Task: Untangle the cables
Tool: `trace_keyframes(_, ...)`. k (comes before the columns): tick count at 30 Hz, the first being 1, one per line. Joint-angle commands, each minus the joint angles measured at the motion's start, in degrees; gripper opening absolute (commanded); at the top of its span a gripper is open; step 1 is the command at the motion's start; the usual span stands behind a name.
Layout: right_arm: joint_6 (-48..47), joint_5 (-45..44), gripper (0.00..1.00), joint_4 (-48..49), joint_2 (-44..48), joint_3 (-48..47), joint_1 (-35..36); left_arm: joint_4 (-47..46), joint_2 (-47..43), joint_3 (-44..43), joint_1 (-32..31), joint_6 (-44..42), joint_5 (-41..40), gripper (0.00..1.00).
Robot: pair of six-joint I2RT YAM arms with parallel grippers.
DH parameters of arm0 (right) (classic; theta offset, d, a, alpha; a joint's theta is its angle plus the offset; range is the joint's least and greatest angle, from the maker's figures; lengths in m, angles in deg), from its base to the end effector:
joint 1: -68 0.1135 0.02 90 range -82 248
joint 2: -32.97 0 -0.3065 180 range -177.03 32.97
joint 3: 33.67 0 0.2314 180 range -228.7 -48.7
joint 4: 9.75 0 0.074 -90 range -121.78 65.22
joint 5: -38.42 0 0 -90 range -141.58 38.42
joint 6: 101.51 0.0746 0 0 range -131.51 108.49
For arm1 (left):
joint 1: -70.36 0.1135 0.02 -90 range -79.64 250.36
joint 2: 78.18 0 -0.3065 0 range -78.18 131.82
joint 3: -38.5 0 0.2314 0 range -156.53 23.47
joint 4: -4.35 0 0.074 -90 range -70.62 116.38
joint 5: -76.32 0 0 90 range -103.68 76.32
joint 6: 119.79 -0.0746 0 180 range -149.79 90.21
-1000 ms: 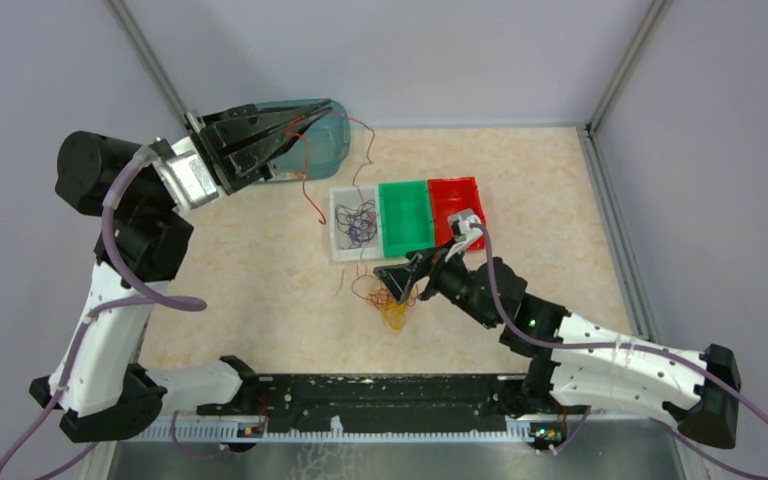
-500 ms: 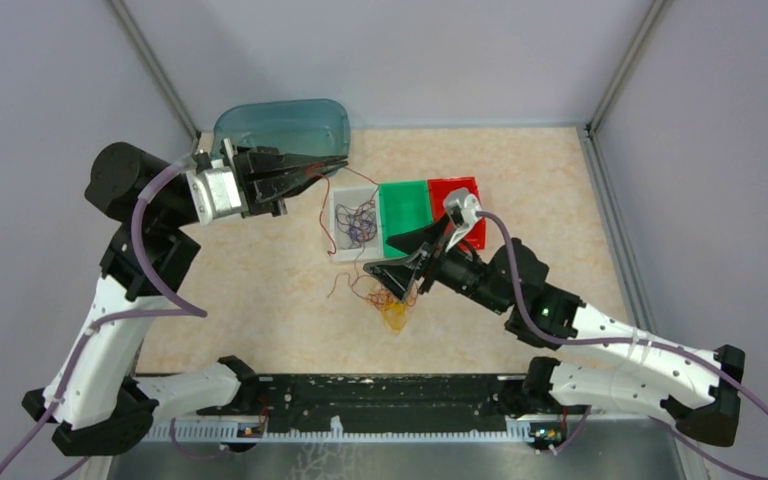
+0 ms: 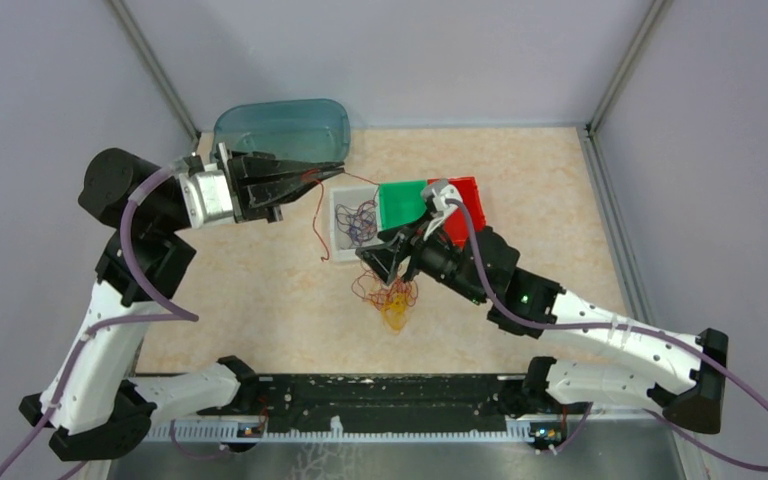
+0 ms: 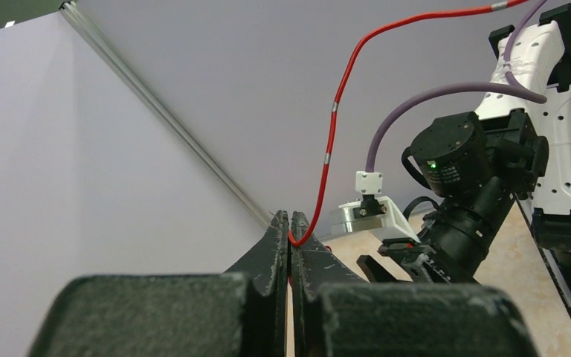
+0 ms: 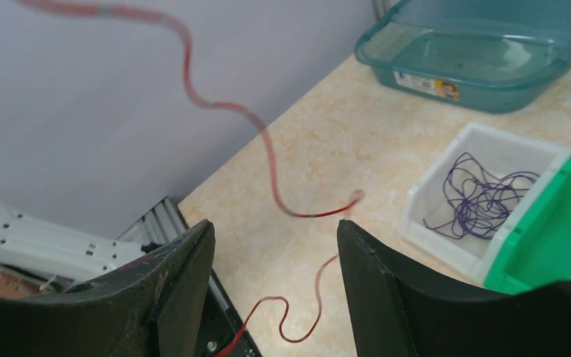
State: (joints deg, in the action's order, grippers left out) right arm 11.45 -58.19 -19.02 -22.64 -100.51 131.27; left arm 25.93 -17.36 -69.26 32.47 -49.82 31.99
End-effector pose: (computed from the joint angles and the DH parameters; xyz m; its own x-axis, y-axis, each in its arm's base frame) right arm 0.1075 0.1943 0.4166 -0.3117 0.2425 -0.9187 -0.7753 0.4941 0.3935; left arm 0.0797 -0.1296 0.6042 0.6393 -0.1942 -0.7440 0.7667 0.2352 0.5974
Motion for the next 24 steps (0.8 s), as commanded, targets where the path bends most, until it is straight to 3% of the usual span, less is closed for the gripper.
trace_keyframes(1, -1.51, -8.77, 0.62, -2.04, 0.98, -4.35, 0.37, 0.19, -1.05, 0.49, -0.21, 1.38, 1.43, 0.0)
trace_keyframes(15, -1.02, -0.84, 0.6, 2.31, -0.84, -4.07, 0.37, -0.26, -0.59, 0.36, -0.26, 2.57, 1.5, 0.0)
trace_keyframes(18, -0.71, -0.26, 0.5, 3.06, -2.3, -4.46, 0.38, -0.27, -0.6, 0.51, -0.26, 2.7, 1.44, 0.0)
trace_keyframes(24, 0.23, -3.26, 0.15, 3.4, -4.32, -5.57, 0.37, -0.47, -1.14, 1.31, -0.26, 3.07, 1.08, 0.0)
